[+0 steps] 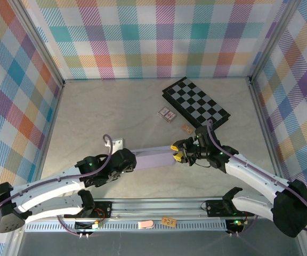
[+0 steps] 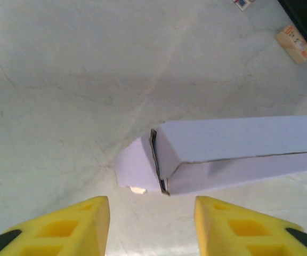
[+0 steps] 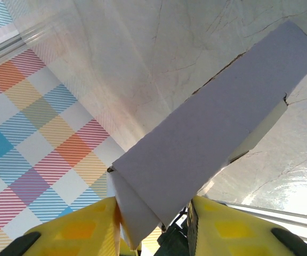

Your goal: Fold the paper box

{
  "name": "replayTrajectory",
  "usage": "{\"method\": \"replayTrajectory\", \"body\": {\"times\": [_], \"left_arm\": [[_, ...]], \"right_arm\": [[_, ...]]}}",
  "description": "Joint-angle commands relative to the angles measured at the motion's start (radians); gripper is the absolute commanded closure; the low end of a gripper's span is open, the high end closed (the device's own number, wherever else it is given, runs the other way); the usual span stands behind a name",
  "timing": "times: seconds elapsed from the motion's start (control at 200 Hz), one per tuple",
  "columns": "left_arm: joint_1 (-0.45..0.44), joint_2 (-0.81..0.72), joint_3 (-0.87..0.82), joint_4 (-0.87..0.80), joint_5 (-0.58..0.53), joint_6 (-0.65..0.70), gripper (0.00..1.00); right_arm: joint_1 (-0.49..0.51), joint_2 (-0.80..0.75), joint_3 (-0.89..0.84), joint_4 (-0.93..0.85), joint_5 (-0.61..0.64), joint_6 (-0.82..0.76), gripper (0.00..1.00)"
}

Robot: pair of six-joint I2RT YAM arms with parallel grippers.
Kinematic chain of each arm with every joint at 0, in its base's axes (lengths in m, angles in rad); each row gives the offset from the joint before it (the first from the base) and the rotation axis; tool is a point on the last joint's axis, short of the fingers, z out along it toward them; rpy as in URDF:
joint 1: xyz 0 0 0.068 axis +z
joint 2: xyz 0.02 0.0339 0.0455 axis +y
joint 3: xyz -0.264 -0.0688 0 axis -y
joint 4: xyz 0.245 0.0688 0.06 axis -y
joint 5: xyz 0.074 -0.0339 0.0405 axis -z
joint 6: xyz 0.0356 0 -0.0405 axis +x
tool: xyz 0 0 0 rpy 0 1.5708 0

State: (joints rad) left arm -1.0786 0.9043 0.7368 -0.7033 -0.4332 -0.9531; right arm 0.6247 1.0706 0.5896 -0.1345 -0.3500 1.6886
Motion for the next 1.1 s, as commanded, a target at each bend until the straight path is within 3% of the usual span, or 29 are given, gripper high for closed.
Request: {"method": "replayTrajectory", "body": {"times": [0.0,0.15,0.245,0.305,0.39,0.545,0.765,1.1], "left_arm": [[-0.012,-0.058,0.017,-0.065,0.061,-0.117,0.51],[-0.012,-0.143,0.035,-0.1,0.034,-0.272,0.44],[-0.012,-0.202,0.029,-0.121,-0.008,-0.46,0.37],[-0.011,-0.238,0.008,-0.083,-0.035,-0.566,0.36],[0.002,-0.251,-0.016,-0.074,-0.046,-0.823,0.37],[0.006,-0.199,-0.053,0.061,-0.013,-1.055,0.37],[0.009,-0.128,-0.097,0.204,-0.023,-1.187,0.38],[0.05,-0.126,-0.197,0.334,-0.004,-1.222,0.47]], "right_arm": [[-0.002,0.032,-0.04,-0.128,0.049,-0.013,0.65],[0.0,0.05,-0.026,-0.125,0.046,-0.017,0.66],[-0.001,0.052,-0.018,-0.129,0.046,-0.02,0.67],[0.0,0.05,-0.016,-0.135,0.048,-0.021,0.67],[0.0,0.043,-0.016,-0.146,0.05,-0.022,0.68],[0.0,0.032,-0.016,-0.156,0.054,-0.021,0.68],[0.001,0.028,-0.016,-0.156,0.056,-0.021,0.68],[0.001,0.03,-0.022,-0.15,0.05,-0.021,0.69]]}}
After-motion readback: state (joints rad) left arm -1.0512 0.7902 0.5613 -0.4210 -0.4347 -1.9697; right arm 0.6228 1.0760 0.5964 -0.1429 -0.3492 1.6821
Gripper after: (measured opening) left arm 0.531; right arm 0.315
